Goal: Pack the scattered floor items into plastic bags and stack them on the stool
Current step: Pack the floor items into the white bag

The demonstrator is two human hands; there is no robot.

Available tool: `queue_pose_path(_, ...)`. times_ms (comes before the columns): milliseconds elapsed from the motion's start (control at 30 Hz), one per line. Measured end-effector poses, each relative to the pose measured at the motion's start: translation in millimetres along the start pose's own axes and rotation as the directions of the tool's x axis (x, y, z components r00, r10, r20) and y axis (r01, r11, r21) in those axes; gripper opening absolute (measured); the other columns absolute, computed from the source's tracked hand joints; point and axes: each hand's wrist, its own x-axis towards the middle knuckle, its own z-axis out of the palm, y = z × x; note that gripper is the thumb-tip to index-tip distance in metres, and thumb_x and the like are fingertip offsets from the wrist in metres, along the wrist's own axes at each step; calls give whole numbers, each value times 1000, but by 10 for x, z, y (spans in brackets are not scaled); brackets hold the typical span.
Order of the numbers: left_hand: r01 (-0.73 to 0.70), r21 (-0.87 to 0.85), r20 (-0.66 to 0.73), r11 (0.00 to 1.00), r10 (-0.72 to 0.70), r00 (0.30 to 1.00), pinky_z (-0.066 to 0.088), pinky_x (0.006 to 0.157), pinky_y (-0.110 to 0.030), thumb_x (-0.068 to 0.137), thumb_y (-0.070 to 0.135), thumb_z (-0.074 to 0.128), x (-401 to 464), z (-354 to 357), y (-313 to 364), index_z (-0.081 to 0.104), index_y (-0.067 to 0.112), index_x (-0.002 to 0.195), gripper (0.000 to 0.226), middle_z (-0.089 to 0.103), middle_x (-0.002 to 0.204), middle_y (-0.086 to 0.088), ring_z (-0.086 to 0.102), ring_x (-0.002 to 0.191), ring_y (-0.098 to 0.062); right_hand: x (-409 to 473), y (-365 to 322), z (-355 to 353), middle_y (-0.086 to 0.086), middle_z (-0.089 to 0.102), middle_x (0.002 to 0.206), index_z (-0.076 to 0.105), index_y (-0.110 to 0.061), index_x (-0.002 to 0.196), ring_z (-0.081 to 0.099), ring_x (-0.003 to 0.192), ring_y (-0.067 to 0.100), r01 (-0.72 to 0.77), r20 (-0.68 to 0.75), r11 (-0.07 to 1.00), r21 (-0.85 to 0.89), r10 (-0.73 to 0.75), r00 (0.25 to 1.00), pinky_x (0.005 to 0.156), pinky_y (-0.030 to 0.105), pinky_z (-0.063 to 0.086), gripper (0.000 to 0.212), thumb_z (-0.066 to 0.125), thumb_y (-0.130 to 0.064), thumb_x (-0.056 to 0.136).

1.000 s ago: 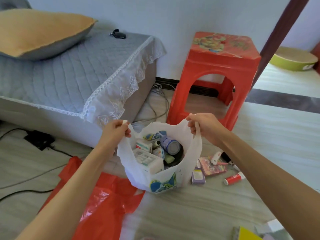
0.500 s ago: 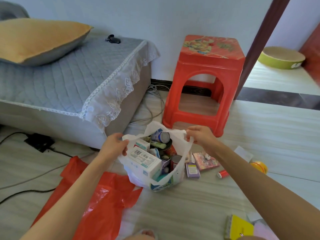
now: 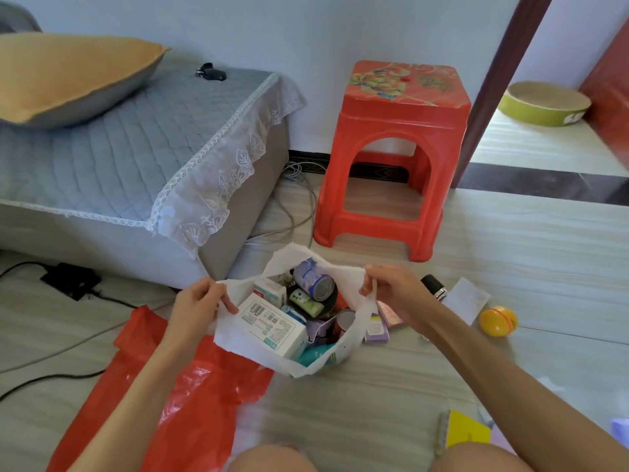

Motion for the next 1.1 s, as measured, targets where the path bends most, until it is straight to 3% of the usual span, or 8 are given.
queue_pose_path(100, 76, -159, -32, 984, -82, 996, 36, 58, -33, 85, 10, 48, -84, 11, 29, 53, 15, 48, 37, 55, 45, -2, 50, 60, -24, -134, -38, 10, 9, 48, 58, 53, -3, 65, 46, 56, 19, -79, 32, 990, 118, 75, 997, 56, 22, 42, 31, 43, -12, 93)
queue_pose_path(200, 161, 7, 63, 987, -161, 985, 25, 46, -26, 91, 20, 52, -93, -4, 39, 61, 11, 69, 25, 45, 47, -6, 44, 42, -13, -212, -50, -24, -2, 33, 44, 59, -2, 91, 36, 39, 10, -209, 68, 978, -24, 210, 975, 48, 21, 37, 25, 42, -20, 97)
queue_pose_path(267, 140, 57, 80, 988, -145, 986, 32, 46, -24, 91, 20, 54, -99, -26, 58, 66, 9, 82, 18, 40, 53, -8, 41, 44, -15, -206, -12, -39, -6, 27, 41, 56, -3, 106, 28, 35, 7, -228, 80, 972, -51, 232, 970, 45, 19, 32, 24, 36, -15, 99)
queue_pose_path(433, 69, -189, -41, 980, -78, 996, 50, 57, -26, 93, 11, 49, -214, -135, 12, 63, 5, 77, 21, 51, 67, -15, 55, 61, -27, -274, 9, -129, 0, 53, 55, 56, -3, 92, 51, 62, 20, -116, 113, 980, 163, 99, 989, 70, 31, 43, 24, 34, -8, 98)
queue_pose_path(533, 59, -108, -123, 992, -72, 990, 48, 66, -37, 91, 11, 49, -247, -155, -106, 64, 4, 79, 21, 57, 70, -13, 57, 64, -27, -325, 57, -290, 6, 60, 71, 61, -5, 88, 58, 74, 24, -109, 52, 964, 242, 100, 994, 76, 31, 48, 23, 40, -8, 95)
queue_pose_path(700, 64, 117, -93, 991, -53, 994, 52, 84, -52, 89, 16, 53, -223, -108, -96, 66, 11, 74, 20, 66, 71, -9, 63, 80, -37, -335, 65, -223, 9, 62, 79, 62, -3, 92, 61, 79, 24, -151, 54, 986, -75, 155, 986, 72, 27, 51, 22, 43, -13, 96)
queue_pose_path(967, 70, 154, -25, 985, -67, 997, 52, 80, -50, 90, 15, 55, -276, -61, -52, 65, 15, 78, 15, 67, 74, -13, 60, 74, -27, -313, 78, -122, 14, 65, 93, 62, 0, 107, 65, 82, 25, -192, -7, 957, -219, 196, 981, 68, 24, 51, 25, 51, -18, 94)
queue_pose_path(1100, 66, 172, -11, 983, -65, 998, 50, 85, -47, 89, 13, 55, -282, -55, -50, 64, 9, 100, 15, 68, 85, -6, 63, 82, -22, -295, 88, -97, 13, 68, 99, 62, 1, 107, 65, 77, 17, -176, -40, 939, -296, 172, 984, 68, 22, 53, 27, 53, -20, 94)
